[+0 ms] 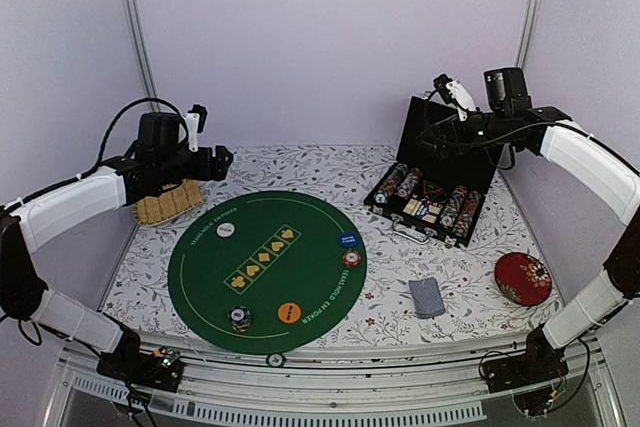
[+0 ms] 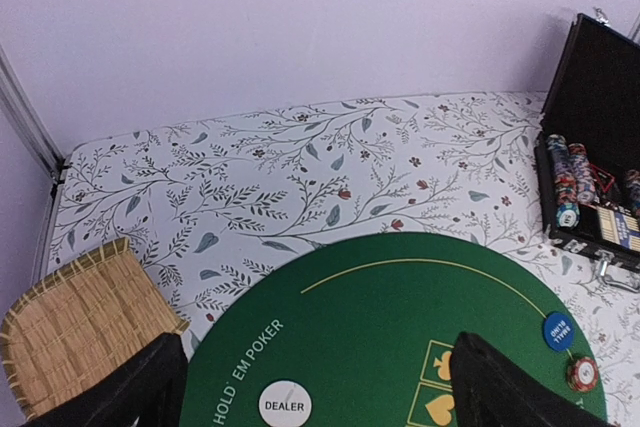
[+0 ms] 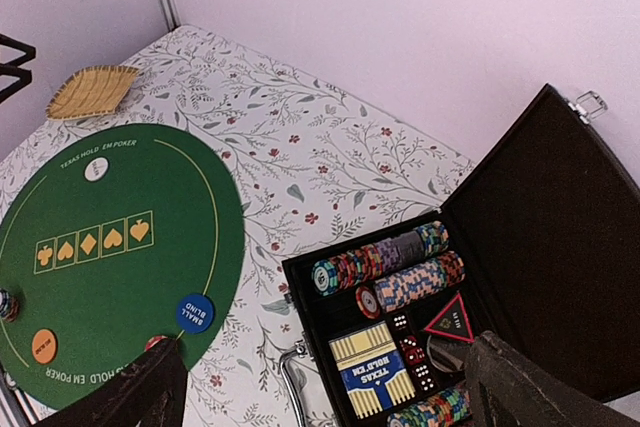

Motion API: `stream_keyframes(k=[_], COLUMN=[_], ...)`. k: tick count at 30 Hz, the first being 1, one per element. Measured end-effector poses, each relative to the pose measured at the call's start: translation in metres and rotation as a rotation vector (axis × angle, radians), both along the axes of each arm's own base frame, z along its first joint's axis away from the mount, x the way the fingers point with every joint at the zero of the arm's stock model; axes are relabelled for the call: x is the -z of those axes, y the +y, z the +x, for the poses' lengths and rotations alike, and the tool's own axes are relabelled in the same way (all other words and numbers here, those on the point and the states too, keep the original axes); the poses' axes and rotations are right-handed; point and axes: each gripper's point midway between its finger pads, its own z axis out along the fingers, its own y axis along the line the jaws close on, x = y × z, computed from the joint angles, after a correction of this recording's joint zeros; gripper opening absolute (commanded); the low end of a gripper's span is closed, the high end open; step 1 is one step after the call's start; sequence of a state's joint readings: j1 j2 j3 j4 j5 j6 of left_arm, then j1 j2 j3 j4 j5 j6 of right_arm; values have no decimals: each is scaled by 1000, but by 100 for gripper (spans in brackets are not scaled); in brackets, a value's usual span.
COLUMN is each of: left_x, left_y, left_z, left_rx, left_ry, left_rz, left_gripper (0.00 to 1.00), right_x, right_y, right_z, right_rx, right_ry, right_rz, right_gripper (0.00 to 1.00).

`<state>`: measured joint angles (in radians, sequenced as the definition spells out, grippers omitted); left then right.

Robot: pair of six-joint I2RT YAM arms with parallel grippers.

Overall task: Distribute texas hold em gaming equipment
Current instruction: Position the face-down deck piles at the center of the board.

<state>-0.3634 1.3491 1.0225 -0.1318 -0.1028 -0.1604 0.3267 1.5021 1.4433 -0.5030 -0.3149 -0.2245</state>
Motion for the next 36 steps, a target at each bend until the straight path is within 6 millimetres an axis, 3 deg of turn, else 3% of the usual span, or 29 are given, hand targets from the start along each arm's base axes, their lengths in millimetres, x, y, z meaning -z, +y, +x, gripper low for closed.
stream_keyframes(k=[5,15,19,21,23,25,26,28,31,36], left_x=[0,0,0,1,0,2,3,6,12,18], left_y=[1,1,0,1,1,0,0,-1,-3,-6], left_z=[0,0,0,0,0,0,1,2,3,3], left_rx=[-1,1,4,5,6,8,9,12,21,34], left_ry=[0,1,1,1,0,2,5,13,29,43], left_rz=[0,-2,-1,1,3,6,7,8,9,7], left_gripper=[94,94,94,94,94,94,94,94,94,94], right_x=[-12,-10,5,33,77,137,157,193,212,225], right_y=[-6,-16,-25,-23,-18,-15,-2,6,10,0], right_z=[3,10,16,12,-5,-40,-63,-105,-151,-188], right_rx=[37,104,203,253,295,333,311,301,296,330], right_ry=[-52,-57,59,192,344,541,610,740,853,949], right_rz=[-2,-22,-27,-16,-53,-157,-208,-313,-392,-398], right_gripper=[99,99,99,99,99,99,99,99,99,99])
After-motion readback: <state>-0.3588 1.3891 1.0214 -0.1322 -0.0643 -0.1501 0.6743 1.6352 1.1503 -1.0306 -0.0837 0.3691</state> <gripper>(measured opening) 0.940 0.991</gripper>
